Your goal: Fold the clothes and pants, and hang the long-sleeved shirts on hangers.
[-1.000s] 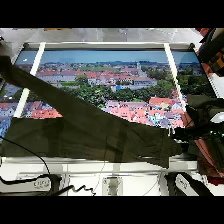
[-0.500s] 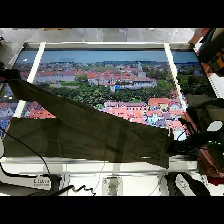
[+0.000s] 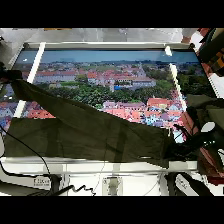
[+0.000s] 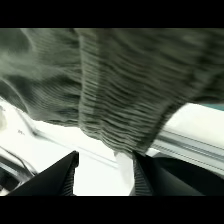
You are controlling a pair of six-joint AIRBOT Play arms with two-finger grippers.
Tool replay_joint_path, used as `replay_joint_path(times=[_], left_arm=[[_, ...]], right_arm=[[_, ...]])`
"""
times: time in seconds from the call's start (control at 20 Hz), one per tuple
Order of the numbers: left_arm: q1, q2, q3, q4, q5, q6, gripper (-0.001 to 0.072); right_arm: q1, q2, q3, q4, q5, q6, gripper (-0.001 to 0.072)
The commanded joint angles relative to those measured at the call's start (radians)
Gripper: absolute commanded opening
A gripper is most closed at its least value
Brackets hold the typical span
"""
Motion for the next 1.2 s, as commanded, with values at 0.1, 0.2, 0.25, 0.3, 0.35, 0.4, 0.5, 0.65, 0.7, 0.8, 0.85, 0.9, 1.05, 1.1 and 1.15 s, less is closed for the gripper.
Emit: replay_joint_path(times=[0.1, 0.2, 0.25, 0.3, 0.35, 0.4, 0.5, 0.65, 0.7, 0.8, 0.85, 0.9, 1.05, 1.1, 1.15], left_arm=[[0.001, -0.001, 0.0, -0.003, 0.0, 0.0, 0.002], [0.001, -0.001, 0.0, -0.003, 0.001, 0.0, 0.002], [0.0, -0.001, 0.0, -0.003, 0.001, 0.0, 0.002], [0.001, -0.001, 0.0, -0.003, 0.001, 0.0, 0.0021], [0.001, -0.001, 0.0, -0.003, 0.001, 0.0, 0.002], [0.001, -0.001, 0.0, -0.003, 0.005, 0.0, 0.002], [0.001, -0.001, 0.0, -0.003, 0.008, 0.0, 0.002], [0.001, -0.001, 0.0, -0.003, 0.008, 0.0, 0.002], [0.001, -0.002, 0.0, -0.003, 0.008, 0.0, 0.002], [0.001, -0.002, 0.0, -0.003, 0.011, 0.0, 0.002], [0.001, -0.002, 0.0, -0.003, 0.011, 0.0, 0.002], [0.001, -0.002, 0.0, -0.003, 0.011, 0.0, 0.002], [0.001, -0.002, 0.0, -0.003, 0.011, 0.0, 0.002], [0.001, -0.002, 0.0, -0.003, 0.011, 0.0, 0.002], [0.001, -0.002, 0.0, -0.003, 0.011, 0.0, 0.002]], right_arm=[[0.055, -0.045, 0.005, 0.012, -0.052, -0.052, 0.0027], [0.055, -0.045, 0.052, 0.031, -0.057, -0.053, 0.0026], [0.055, -0.044, 0.082, 0.018, -0.05, -0.054, 0.0027], [0.055, -0.045, 0.112, -0.028, -0.023, -0.054, 0.0026], [0.054, -0.045, 0.128, -0.077, 0.005, -0.05, 0.0028], [0.054, -0.046, 0.127, -0.119, 0.031, -0.037, 0.0089], [0.054, -0.047, 0.102, -0.182, 0.057, 0.02, 0.0357], [0.054, -0.047, 0.037, -0.164, 0.03, 0.021, 0.0458], [0.054, -0.047, 0.012, -0.155, 0.011, 0.021, 0.0458], [0.054, -0.047, -0.036, -0.14, -0.033, 0.016, 0.0458], [0.054, -0.047, -0.054, -0.128, -0.055, -0.002, 0.0452], [0.054, -0.047, -0.065, -0.113, -0.085, -0.033, 0.0432], [0.054, -0.047, -0.061, -0.074, -0.169, -0.093, 0.0308], [0.054, -0.046, -0.056, -0.06, -0.177, -0.117, 0.0227], [0.054, -0.046, -0.05, -0.049, -0.176, -0.132, 0.0181]])
